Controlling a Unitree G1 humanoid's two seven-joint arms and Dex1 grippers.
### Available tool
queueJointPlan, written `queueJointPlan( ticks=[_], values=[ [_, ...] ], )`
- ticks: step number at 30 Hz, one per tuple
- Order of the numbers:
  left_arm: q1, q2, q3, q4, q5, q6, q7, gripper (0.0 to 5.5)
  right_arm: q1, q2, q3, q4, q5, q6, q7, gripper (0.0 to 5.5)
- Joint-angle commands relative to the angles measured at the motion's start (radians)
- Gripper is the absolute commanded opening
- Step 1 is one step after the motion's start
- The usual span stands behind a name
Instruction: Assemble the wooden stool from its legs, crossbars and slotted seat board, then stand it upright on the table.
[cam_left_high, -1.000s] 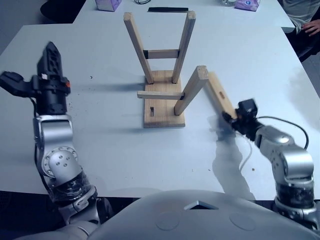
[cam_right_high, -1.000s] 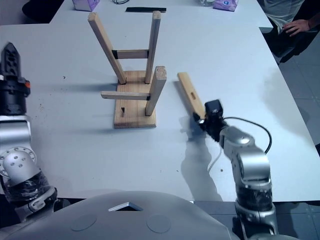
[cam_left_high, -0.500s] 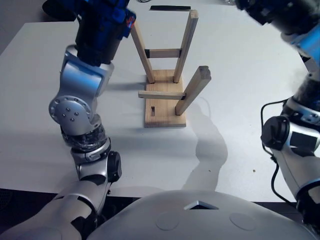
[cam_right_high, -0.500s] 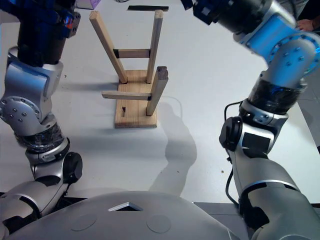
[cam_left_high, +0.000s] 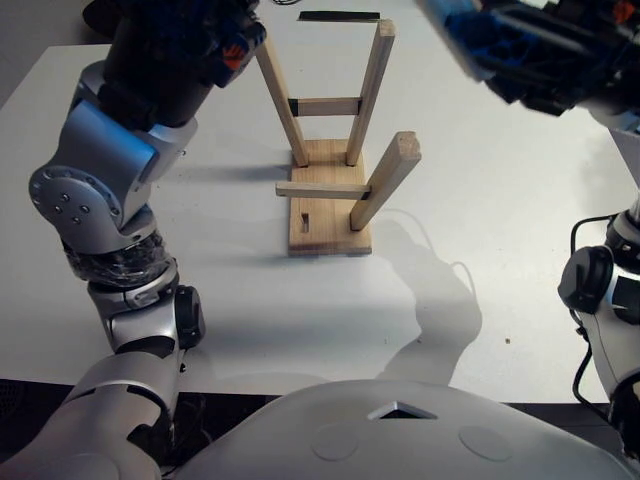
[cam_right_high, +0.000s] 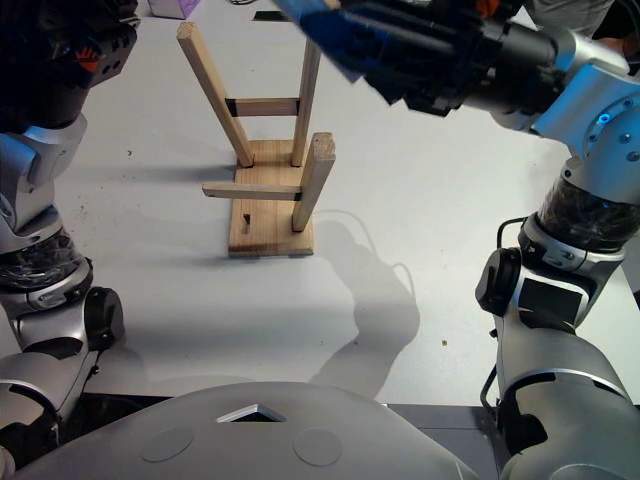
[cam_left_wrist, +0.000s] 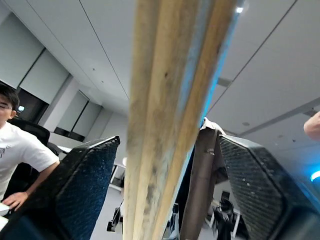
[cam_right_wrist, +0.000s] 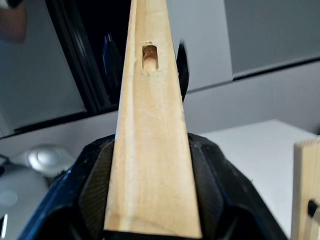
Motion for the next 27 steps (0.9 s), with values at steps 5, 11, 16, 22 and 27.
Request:
queueJointPlan(
  ticks=[5,11,16,22,27],
  values=[
    [-0.033,0.022,-0.019,0.017,0.071,0.007,-0.035,3.04,0.038,-0.077,0.042,-0.012,-0.014,-0.038,0.067,2.06],
    [-0.011,0.021,-0.023,-0.012,0.094,0.006,-0.063,2.20,0.043,-0.085,0.057,0.009,-0.012,-0.054,0.060,2.06],
    [0.009,0.022,-0.032,-0.028,0.116,0.007,-0.074,2.17,0.061,-0.069,0.059,-0.001,0.010,-0.051,0.032,2.06],
    [0.029,0.034,-0.004,-0.011,0.182,-0.023,-0.079,2.09,0.121,-0.042,0.076,-0.035,-0.108,-0.203,0.032,2.43],
    [0.021,0.105,0.070,0.015,0.233,-0.031,-0.118,2.08,0.100,-0.074,0.093,0.030,-0.246,-0.335,0.049,3.07]
  ],
)
